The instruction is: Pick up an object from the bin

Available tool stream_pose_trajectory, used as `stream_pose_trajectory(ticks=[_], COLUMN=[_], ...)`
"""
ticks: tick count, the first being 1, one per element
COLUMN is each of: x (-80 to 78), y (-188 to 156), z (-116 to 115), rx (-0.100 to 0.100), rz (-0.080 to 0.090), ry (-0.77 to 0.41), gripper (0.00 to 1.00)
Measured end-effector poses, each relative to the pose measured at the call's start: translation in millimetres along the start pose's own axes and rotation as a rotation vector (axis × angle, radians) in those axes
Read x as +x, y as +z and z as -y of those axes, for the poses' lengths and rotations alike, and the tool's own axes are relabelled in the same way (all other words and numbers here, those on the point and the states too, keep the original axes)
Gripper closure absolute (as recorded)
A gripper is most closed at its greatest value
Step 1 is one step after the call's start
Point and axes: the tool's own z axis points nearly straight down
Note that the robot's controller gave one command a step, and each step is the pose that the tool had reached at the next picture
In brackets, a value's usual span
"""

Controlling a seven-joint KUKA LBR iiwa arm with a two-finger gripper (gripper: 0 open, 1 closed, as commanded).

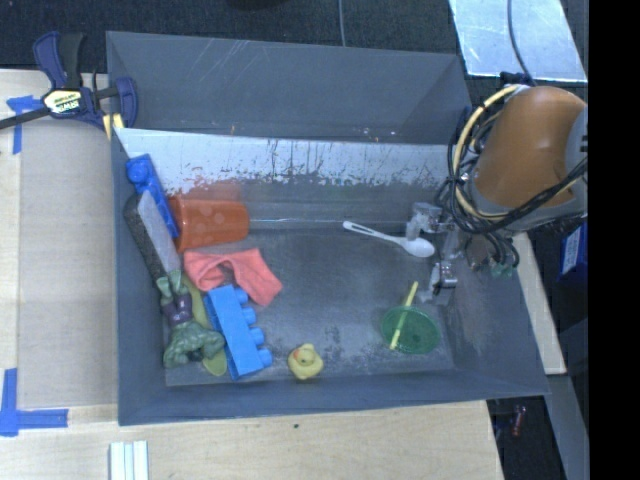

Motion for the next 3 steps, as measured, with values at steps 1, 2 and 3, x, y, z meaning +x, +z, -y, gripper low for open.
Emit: stream_pose_trajectory(ticks=[1,2,3], x=[-2.0,45.2,51.8], y=[-4.9,44.5,52.6], z=[-0.4,9.8,23.4], rx=[0.001,0.002,0.002], rz=[0.008,0.012,0.014], ry=[-0.003,0.006,0.034], gripper=[0.0,0.0,0.0])
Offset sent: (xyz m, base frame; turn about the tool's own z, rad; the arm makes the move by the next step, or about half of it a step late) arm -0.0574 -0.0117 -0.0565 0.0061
